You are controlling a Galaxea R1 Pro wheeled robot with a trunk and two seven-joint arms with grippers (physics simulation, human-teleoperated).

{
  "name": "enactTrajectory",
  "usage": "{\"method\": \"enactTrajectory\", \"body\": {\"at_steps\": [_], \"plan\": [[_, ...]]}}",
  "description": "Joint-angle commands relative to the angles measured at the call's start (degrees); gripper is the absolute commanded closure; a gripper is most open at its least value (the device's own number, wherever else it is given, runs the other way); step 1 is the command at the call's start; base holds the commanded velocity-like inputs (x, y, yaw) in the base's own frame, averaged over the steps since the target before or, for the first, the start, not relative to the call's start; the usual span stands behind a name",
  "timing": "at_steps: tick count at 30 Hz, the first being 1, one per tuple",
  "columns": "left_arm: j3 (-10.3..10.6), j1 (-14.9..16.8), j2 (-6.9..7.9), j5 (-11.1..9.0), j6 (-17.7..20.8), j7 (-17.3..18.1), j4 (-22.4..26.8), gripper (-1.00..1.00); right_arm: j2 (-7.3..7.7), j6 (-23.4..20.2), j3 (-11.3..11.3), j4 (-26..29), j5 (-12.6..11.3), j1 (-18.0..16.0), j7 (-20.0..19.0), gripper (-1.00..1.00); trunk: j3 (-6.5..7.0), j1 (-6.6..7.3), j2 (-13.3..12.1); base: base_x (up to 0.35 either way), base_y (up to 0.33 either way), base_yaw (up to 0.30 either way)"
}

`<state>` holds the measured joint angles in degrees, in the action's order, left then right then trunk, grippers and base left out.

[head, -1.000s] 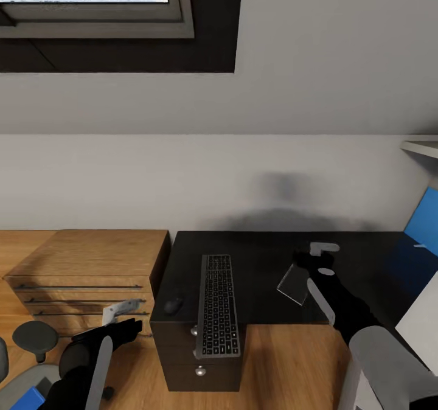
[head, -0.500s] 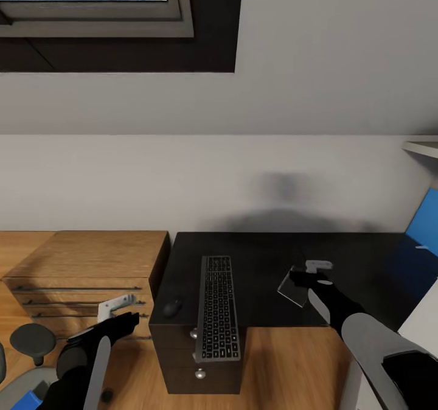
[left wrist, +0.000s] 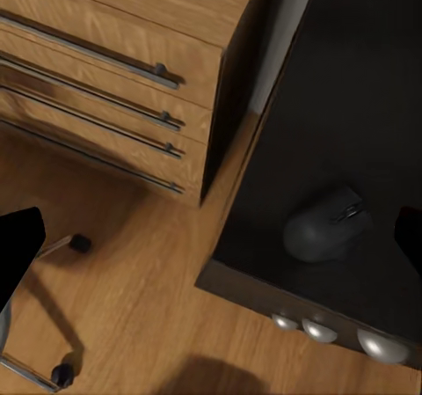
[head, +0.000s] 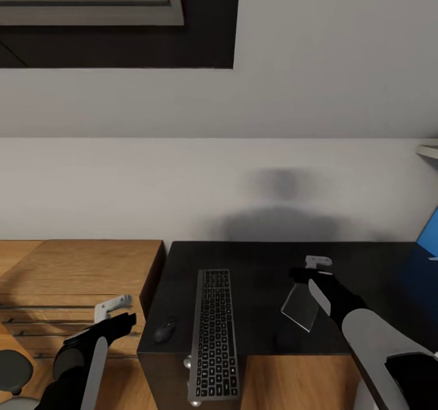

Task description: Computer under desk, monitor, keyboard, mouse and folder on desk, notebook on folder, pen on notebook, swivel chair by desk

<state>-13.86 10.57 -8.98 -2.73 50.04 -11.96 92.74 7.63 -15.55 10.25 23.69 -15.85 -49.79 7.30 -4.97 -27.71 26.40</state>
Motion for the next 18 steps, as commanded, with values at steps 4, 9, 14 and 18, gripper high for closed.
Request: {"method": "enactTrajectory", "body": {"at_steps": [4,9,14,18], "plan": [[-1.0,0.1,-0.07,-0.3,0.2,-0.2,0.1,-1.00,0.17,-0.2,-0.7,0.3,-0.6,0.0,0.4,-1.00,-0.12,-0.05,0.1,0.053,-0.013,0.000],[-1.2,0.1,-0.08,-0.4,0.2,-0.3,0.1,-1.00,0.13,-0.2,-4.4,0.5,-0.6,0.0,0.4,-1.00,-0.12,-0.05,0.1,0.008,-0.002,0.000],[-1.3,0.1,-0.08,-0.4,0.2,-0.3,0.1,-1.00,0.10,-0.3,-5.4,0.5,-0.5,0.0,0.4,-1.00,-0.12,-0.05,0.1,0.001,0.000,0.000],[-1.3,0.1,-0.08,-0.4,0.1,-0.3,0.1,-1.00,0.04,-0.1,-5.5,0.5,-0.5,0.0,0.4,-1.00,-0.12,-0.05,0.1,0.105,-0.093,0.000]]}}
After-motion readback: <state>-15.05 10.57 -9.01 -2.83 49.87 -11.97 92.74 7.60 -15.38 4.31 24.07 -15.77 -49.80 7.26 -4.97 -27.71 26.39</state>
